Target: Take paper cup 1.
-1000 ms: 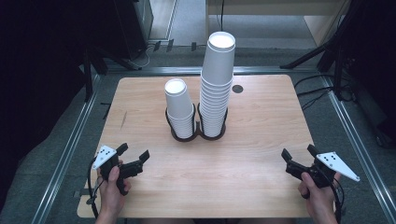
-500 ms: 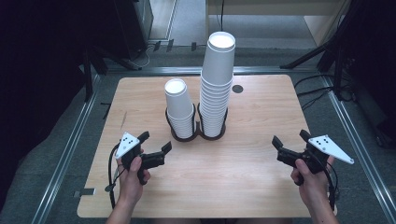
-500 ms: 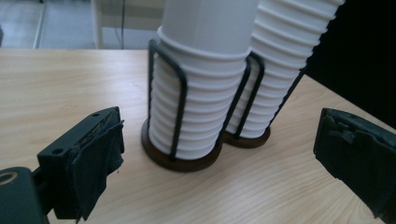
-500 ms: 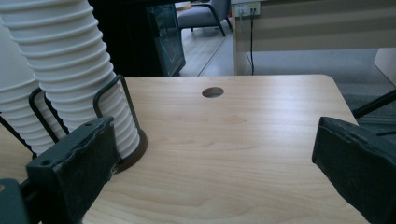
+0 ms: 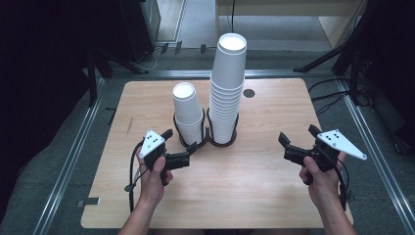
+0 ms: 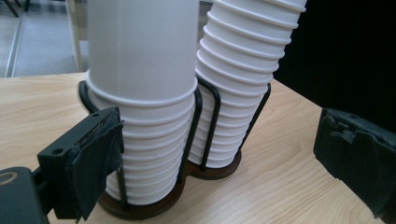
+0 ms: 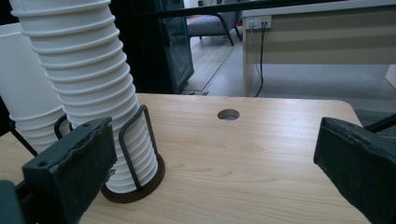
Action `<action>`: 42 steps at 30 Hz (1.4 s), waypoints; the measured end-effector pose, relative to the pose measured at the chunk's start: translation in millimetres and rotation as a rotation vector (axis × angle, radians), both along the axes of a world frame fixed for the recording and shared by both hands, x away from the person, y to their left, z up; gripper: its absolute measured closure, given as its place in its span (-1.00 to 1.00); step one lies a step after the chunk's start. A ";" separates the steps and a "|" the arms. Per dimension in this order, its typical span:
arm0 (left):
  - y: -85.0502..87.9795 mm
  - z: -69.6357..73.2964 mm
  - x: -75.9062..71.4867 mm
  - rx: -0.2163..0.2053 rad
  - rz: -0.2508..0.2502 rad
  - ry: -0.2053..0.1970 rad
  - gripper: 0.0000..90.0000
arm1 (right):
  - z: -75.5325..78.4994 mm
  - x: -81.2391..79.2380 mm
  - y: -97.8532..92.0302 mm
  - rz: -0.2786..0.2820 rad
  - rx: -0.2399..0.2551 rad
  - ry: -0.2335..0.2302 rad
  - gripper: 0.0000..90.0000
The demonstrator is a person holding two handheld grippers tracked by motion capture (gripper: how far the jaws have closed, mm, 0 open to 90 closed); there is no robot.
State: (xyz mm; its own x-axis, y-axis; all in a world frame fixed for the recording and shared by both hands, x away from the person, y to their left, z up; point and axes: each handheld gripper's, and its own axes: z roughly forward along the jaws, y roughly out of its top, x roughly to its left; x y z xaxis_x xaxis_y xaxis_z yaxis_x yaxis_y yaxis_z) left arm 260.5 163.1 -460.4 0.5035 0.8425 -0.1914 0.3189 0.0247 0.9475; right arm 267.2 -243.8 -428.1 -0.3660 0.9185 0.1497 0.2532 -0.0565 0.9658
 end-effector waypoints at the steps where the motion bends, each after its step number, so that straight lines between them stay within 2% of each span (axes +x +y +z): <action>1: -2.2 0.6 0.8 0.002 0.001 -0.002 -0.96 | 1.4 0.7 1.9 0.002 -0.003 -0.001 -1.00; 9: -17.4 5.7 8.7 0.007 -0.018 -0.014 -0.96 | 11.9 8.9 18.6 0.024 0.007 -0.001 -1.00; 11: -21.7 6.1 10.3 0.019 -0.006 -0.028 -0.96 | 14.7 10.9 22.8 0.035 0.004 -0.004 -1.00; 13: -25.4 6.7 11.8 0.013 -0.004 -0.032 -0.96 | 18.6 13.3 27.3 0.039 -0.002 -0.005 -1.00; 22: -45.2 11.9 23.9 0.022 -0.033 -0.042 -0.96 | 40.8 21.8 44.7 0.068 0.005 -0.051 -1.00; 28: -57.4 13.9 28.1 0.030 -0.046 -0.058 -0.96 | 51.2 27.3 54.8 0.077 0.013 -0.059 -1.00; 31: -64.8 14.6 29.2 0.051 -0.051 -0.075 -0.96 | 55.0 29.1 60.0 0.085 0.022 -0.059 -1.00; 33: -68.8 14.3 30.4 0.063 -0.049 -0.081 -0.96 | 58.1 30.4 64.9 0.092 0.025 -0.062 -1.00; 38: -75.1 14.2 33.7 0.043 -0.043 -0.085 -0.96 | 64.1 32.6 76.8 0.111 0.016 -0.067 -1.00; 42: -82.3 13.4 37.8 0.051 -0.031 -0.096 -0.96 | 67.4 36.7 84.5 0.125 0.016 -0.065 -1.00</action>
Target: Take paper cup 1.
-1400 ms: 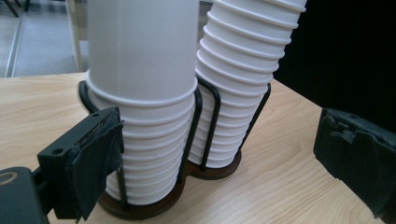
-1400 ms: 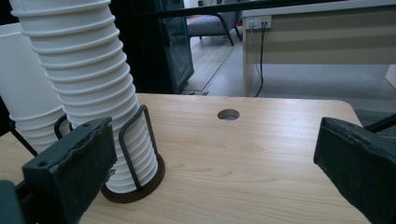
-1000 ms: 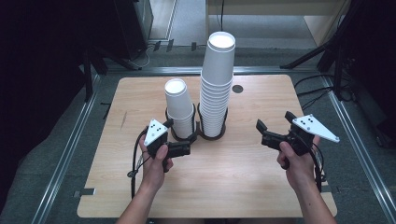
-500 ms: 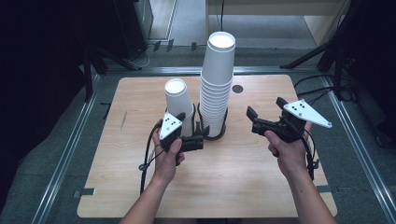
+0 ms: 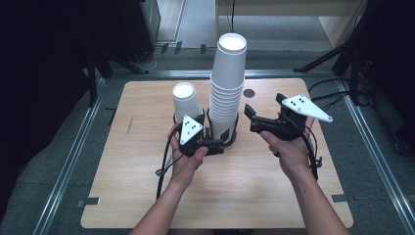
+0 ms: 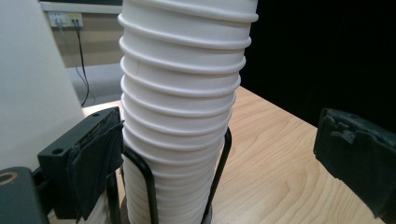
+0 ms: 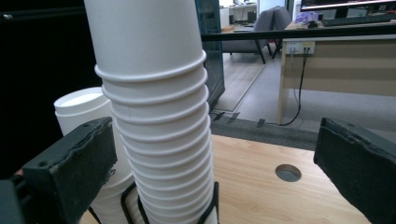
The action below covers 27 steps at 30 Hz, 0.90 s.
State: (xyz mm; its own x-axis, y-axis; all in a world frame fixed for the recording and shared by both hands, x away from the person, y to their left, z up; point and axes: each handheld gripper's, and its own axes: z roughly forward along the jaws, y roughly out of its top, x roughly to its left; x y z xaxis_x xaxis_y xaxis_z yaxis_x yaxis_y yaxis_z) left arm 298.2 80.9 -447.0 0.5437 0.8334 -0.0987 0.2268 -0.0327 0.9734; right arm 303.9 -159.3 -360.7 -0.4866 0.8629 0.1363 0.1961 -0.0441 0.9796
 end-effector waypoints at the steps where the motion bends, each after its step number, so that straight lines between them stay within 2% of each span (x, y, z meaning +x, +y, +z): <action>1: -1.3 -0.1 1.0 0.003 0.006 -0.002 -0.96 | 1.4 1.7 2.7 0.007 0.005 0.003 -1.00; 5: -9.2 1.8 7.7 0.010 0.038 -0.032 -0.96 | 8.7 8.7 13.2 0.027 0.008 0.005 -1.00; 9: -14.9 3.1 11.4 0.013 0.048 -0.045 -0.96 | 13.5 13.0 19.3 0.035 0.008 0.003 -1.00; 13: -19.0 2.1 16.1 0.026 0.061 -0.041 -0.96 | 19.6 19.6 26.7 0.033 -0.004 -0.003 -1.00; 17: -21.7 4.1 19.5 0.006 0.085 -0.049 -0.96 | 23.4 25.9 34.8 0.032 -0.013 -0.006 -1.00; 27: -30.5 4.5 30.7 -0.009 0.126 -0.065 -0.96 | 33.4 39.8 49.7 0.017 0.004 -0.008 -1.00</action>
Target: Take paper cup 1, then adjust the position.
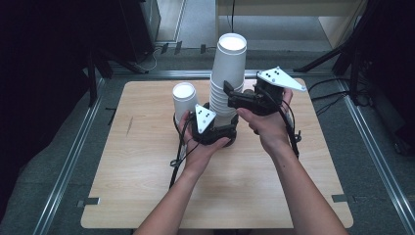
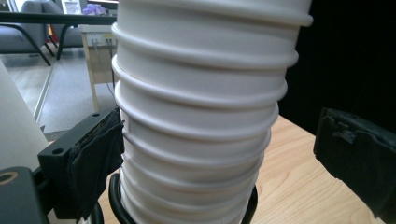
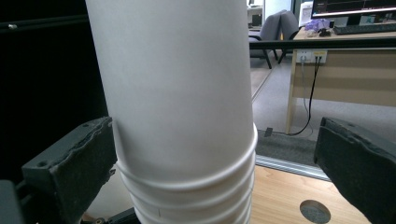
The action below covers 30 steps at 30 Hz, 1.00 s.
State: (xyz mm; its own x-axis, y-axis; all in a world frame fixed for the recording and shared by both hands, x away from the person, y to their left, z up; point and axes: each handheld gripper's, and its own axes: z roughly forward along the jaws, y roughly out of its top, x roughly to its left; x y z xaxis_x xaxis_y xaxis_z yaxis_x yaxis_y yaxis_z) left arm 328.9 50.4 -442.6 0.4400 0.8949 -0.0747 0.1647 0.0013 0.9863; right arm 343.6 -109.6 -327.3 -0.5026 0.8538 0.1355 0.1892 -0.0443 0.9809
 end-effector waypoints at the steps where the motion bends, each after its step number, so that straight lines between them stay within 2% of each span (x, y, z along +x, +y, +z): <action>1: 0.1 0.5 0.6 0.000 0.003 -0.003 -0.96 | 0.0 0.0 0.0 0.000 0.000 0.000 -1.00; 5: -2.0 2.7 3.6 -0.004 0.036 -0.020 -0.96 | 3.0 3.7 6.6 0.006 -0.014 -0.012 -1.00; 10: -6.3 3.2 7.1 0.020 0.051 -0.031 -0.96 | 5.6 11.1 15.2 0.009 -0.024 -0.002 -1.00; 14: -7.8 2.9 7.8 0.021 0.065 -0.031 -0.96 | 10.0 14.2 19.4 0.014 -0.004 0.005 -1.00; 20: -10.3 1.3 9.8 0.024 0.092 -0.031 -0.96 | 10.6 19.3 28.7 0.021 -0.025 0.015 -1.00; 25: -11.2 1.0 10.8 0.036 0.099 -0.037 -0.94 | 8.4 25.1 30.2 0.019 -0.011 0.019 -0.93; 30: -9.8 2.1 10.3 0.021 0.095 -0.052 -0.88 | 7.2 29.4 31.1 0.017 0.004 0.031 -0.89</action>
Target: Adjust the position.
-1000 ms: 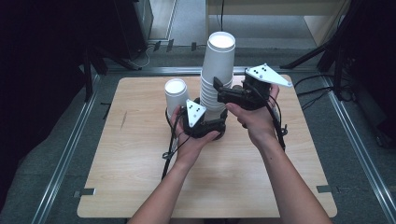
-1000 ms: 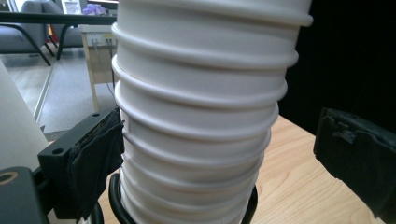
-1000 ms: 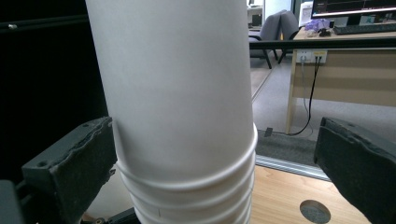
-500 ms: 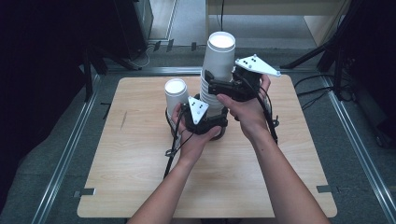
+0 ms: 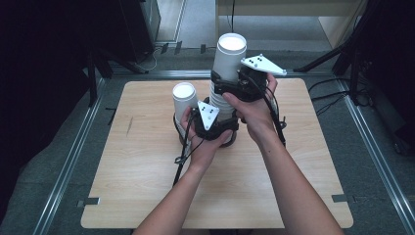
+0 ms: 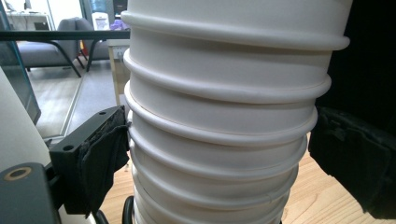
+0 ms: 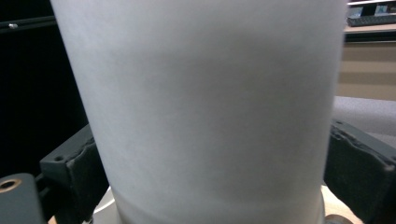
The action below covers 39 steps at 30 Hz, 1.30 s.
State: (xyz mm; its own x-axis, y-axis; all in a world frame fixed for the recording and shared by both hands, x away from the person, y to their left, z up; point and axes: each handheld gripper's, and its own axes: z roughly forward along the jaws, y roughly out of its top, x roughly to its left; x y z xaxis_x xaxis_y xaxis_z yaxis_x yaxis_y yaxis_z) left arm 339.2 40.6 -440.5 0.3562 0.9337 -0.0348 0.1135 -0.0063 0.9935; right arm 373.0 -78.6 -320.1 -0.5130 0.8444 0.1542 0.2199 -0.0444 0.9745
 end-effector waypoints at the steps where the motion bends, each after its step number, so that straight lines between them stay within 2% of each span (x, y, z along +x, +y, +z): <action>1: 0.0 -0.1 0.0 0.000 0.000 -0.001 -0.88 | -0.6 0.5 0.6 0.004 -0.001 -0.003 -0.88; 7: 0.9 0.8 -0.5 -0.002 -0.005 -0.005 -0.86 | -3.1 2.6 3.2 0.001 0.011 -0.014 -0.84; 9: 0.8 0.4 -0.5 -0.001 -0.004 -0.008 -0.86 | -2.5 1.4 4.7 -0.006 0.002 -0.029 -0.80; 20: 1.0 0.2 -1.1 -0.011 -0.004 -0.007 -0.85 | -1.3 1.3 4.8 -0.013 0.006 -0.037 -0.79; 29: 1.4 0.5 -1.7 -0.018 -0.005 -0.004 -0.84 | 7.5 -0.8 5.0 -0.014 0.009 -0.061 -0.79; 34: 2.8 0.8 -2.5 -0.023 -0.011 -0.003 -0.83 | 5.3 1.2 4.6 -0.010 0.005 -0.029 -0.82; 39: 4.4 0.5 -3.3 -0.024 -0.015 -0.006 -0.82 | 5.0 -0.9 1.2 -0.010 0.019 -0.045 -0.81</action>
